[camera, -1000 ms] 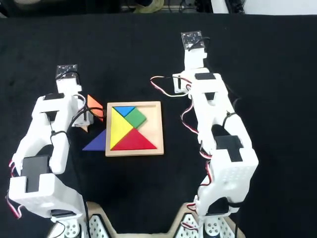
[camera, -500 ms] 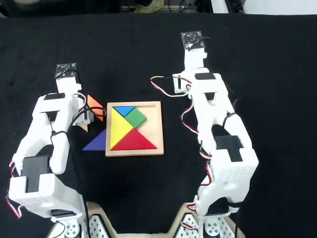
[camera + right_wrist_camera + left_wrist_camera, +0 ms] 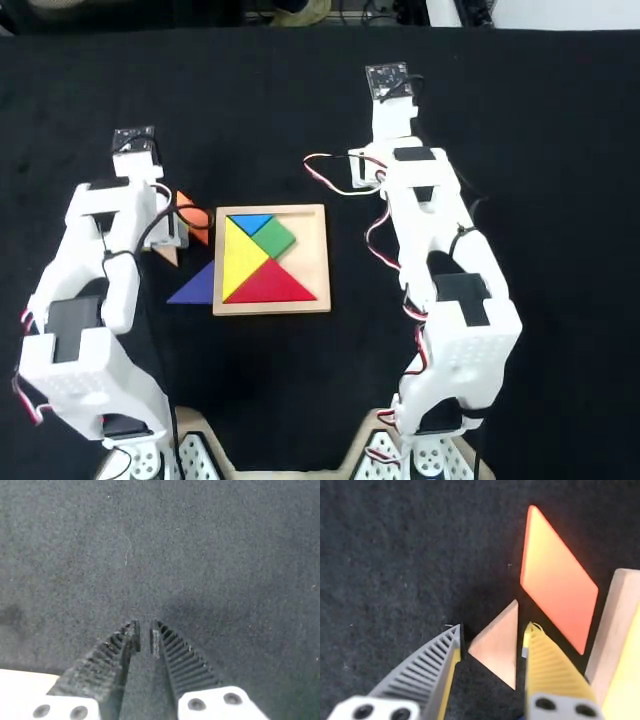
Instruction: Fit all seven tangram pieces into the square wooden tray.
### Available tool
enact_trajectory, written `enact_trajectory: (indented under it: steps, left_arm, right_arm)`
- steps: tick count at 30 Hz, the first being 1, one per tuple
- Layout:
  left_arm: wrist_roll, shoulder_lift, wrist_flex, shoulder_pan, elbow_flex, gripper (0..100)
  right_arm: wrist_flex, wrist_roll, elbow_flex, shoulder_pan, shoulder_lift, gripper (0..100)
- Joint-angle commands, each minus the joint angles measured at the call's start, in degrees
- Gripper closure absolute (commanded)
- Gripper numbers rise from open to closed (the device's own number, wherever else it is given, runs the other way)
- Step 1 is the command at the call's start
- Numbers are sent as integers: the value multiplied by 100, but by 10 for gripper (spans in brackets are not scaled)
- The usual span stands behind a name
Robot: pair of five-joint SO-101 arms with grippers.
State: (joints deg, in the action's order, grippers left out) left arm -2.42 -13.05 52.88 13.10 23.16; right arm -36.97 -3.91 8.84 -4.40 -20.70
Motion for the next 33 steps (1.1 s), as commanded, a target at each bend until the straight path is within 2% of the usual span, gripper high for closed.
enact_trajectory:
  steps: [1, 7, 14, 19, 23, 28, 33]
  left_arm:
    - [-35, -273, 211, 40, -514, 799]
    - [-97, -264, 229, -92, -505, 921]
    - [-79, -149, 237, -66, -400, 923]
    - [-18, 958, 220, -22, 22, 894]
    - [888, 2277, 237, 233, 840, 777]
    - [1407, 3446, 79, 251, 2176, 777]
    - [2338, 3543, -352, 215, 2791, 773]
  right_arm:
    - [114, -9, -31, 53, 13, 953]
    - [114, -9, -31, 62, 13, 953]
    - [114, -9, -48, 70, 13, 953]
    - [114, -9, -57, 70, 13, 953]
    - [114, -9, -57, 70, 13, 953]
    - [114, -9, -40, 53, 13, 953]
    - [105, -9, -40, 53, 13, 953]
